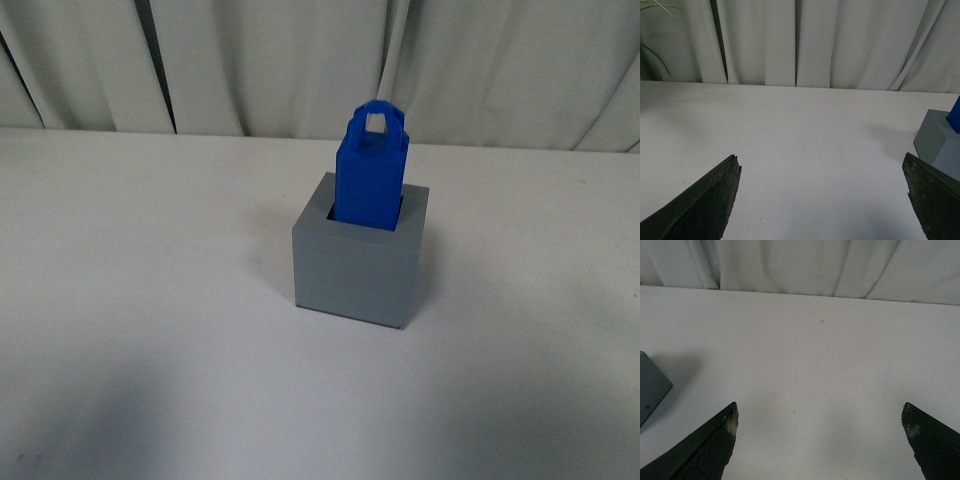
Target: Insert blue part into gray base
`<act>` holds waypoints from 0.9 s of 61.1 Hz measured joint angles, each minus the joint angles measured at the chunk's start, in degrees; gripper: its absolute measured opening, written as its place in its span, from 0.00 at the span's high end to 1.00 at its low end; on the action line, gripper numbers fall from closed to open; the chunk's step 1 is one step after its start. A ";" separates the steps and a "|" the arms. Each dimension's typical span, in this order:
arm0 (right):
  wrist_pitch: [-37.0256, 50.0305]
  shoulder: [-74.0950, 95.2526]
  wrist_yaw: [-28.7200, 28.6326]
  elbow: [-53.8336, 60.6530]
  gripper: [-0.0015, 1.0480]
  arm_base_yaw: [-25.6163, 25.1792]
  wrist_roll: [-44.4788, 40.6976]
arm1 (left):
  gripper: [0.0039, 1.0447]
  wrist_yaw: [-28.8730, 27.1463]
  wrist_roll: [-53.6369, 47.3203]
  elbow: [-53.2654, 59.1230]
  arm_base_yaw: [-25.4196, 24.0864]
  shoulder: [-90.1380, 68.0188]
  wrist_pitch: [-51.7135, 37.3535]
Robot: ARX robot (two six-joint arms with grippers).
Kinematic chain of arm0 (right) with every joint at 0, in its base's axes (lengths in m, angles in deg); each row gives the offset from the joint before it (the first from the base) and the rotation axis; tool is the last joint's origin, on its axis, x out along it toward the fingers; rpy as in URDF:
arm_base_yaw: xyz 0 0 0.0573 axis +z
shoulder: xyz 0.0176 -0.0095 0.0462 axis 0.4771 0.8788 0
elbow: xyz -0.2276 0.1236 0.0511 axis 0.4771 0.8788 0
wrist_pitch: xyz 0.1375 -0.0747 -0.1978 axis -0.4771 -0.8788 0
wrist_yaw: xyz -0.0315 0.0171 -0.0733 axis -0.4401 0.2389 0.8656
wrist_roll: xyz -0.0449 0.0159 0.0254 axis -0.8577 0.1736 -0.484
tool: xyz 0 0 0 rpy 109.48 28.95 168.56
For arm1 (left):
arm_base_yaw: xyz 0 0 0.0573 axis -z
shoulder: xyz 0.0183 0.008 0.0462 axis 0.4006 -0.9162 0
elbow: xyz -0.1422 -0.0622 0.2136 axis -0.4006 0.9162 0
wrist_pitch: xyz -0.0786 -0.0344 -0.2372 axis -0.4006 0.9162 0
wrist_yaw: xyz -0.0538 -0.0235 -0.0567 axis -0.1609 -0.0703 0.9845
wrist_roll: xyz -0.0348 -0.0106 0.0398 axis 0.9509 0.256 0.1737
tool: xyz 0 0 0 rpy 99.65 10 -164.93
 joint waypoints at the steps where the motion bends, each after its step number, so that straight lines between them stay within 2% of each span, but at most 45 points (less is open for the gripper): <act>1: -0.26 -0.87 0.07 0.52 0.09 -0.13 0.20 | 0.06 0.00 0.00 0.00 0.00 0.00 0.00; 8: 0.35 -2.34 -0.26 1.22 0.09 -0.57 1.62 | 0.06 0.00 0.00 0.00 0.00 0.00 0.00; 11: 13.25 -2.49 -2.75 6.03 0.20 -0.52 1.90 | 0.06 0.00 0.00 0.00 0.00 0.00 0.00; 14: 20.15 -3.50 -2.67 9.11 0.29 -0.11 2.03 | 0.06 0.00 0.00 0.00 0.00 0.00 0.00; 17: 23.06 -4.90 -2.25 10.71 0.37 0.37 2.08 | 0.06 0.00 0.00 0.00 0.00 0.00 0.00; 25: 23.15 -8.59 -1.01 13.55 0.59 1.70 2.16 | 0.06 0.00 0.00 0.00 0.00 0.00 0.00; 29: 22.25 -10.54 3.26 14.93 0.71 4.66 2.16 | 0.06 0.00 0.00 0.00 0.00 0.00 0.00; 39: 20.15 -15.06 3.89 17.20 0.99 6.97 2.10 | 0.06 0.00 0.00 0.00 0.00 0.00 0.00; 55: 15.82 -21.70 4.07 19.39 0.99 6.99 2.19 | 0.06 0.00 0.00 0.00 0.00 0.00 0.00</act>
